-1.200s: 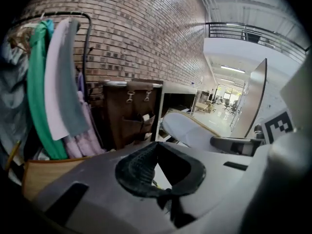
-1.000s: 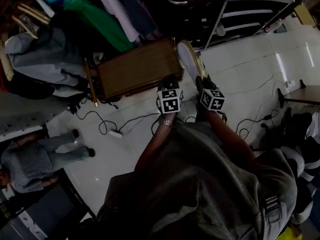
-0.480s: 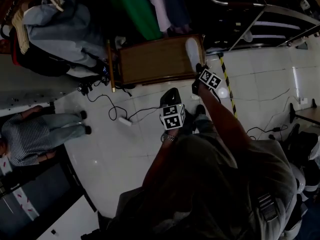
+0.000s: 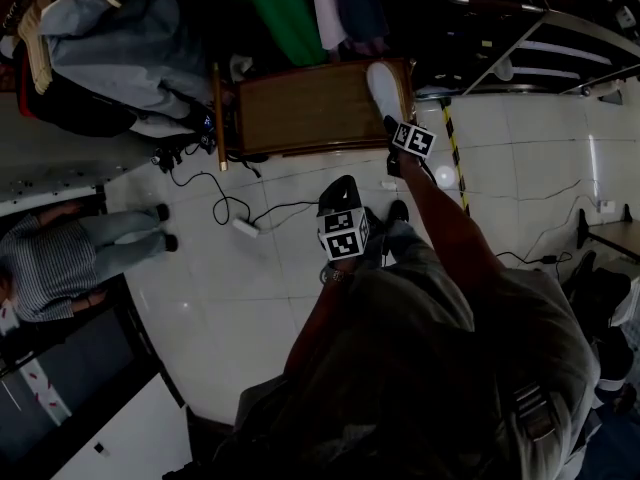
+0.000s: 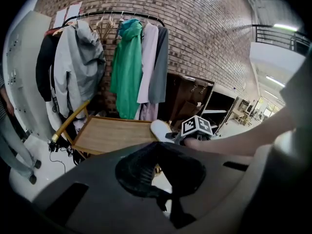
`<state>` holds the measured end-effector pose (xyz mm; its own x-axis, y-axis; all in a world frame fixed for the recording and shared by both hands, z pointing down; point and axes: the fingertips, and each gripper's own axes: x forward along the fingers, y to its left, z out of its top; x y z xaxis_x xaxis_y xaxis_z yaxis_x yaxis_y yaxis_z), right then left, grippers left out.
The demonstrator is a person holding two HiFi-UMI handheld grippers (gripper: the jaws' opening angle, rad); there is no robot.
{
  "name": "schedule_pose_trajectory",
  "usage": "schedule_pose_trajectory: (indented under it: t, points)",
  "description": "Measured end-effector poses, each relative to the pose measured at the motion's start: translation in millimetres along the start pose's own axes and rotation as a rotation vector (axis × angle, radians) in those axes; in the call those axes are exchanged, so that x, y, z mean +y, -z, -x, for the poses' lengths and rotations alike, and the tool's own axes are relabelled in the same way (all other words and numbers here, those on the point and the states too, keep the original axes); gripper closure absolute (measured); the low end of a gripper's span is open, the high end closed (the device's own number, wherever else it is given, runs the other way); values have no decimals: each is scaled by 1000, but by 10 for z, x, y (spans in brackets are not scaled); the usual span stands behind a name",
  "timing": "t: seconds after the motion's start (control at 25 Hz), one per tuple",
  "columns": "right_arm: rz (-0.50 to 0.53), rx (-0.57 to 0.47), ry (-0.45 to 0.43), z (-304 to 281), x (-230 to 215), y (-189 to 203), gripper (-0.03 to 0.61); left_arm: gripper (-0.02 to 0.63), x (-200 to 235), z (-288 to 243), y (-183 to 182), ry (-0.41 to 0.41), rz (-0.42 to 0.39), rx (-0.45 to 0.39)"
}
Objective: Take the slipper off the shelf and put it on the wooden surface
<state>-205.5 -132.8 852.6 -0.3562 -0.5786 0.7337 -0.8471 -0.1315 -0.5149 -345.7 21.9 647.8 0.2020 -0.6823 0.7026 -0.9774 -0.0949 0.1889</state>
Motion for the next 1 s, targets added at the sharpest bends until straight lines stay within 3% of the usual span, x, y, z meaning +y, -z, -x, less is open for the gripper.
schedule_pose_trajectory:
  t: [0.12, 0.32, 0.44, 0.68, 0.88, 1.0]
  points:
    - [68, 91, 27, 8, -74, 149, 208, 609, -66, -10, 11, 12, -6, 2]
    - [165, 106, 88, 436, -184, 260, 183, 609, -195, 18, -10, 29, -17, 0]
    - [213, 26, 24, 895, -1, 194, 243, 609, -266, 18, -90, 37, -3, -17]
    - [346, -79, -96, 1879, 534, 480, 503, 609, -346, 289, -21, 55, -24, -47]
    - [397, -142, -151, 2539, 1063, 777, 558, 609, -412, 617, 74, 136, -99, -73]
    - [431, -145, -116, 2878, 1194, 1009, 575, 609, -454, 846, 248, 176, -119, -74]
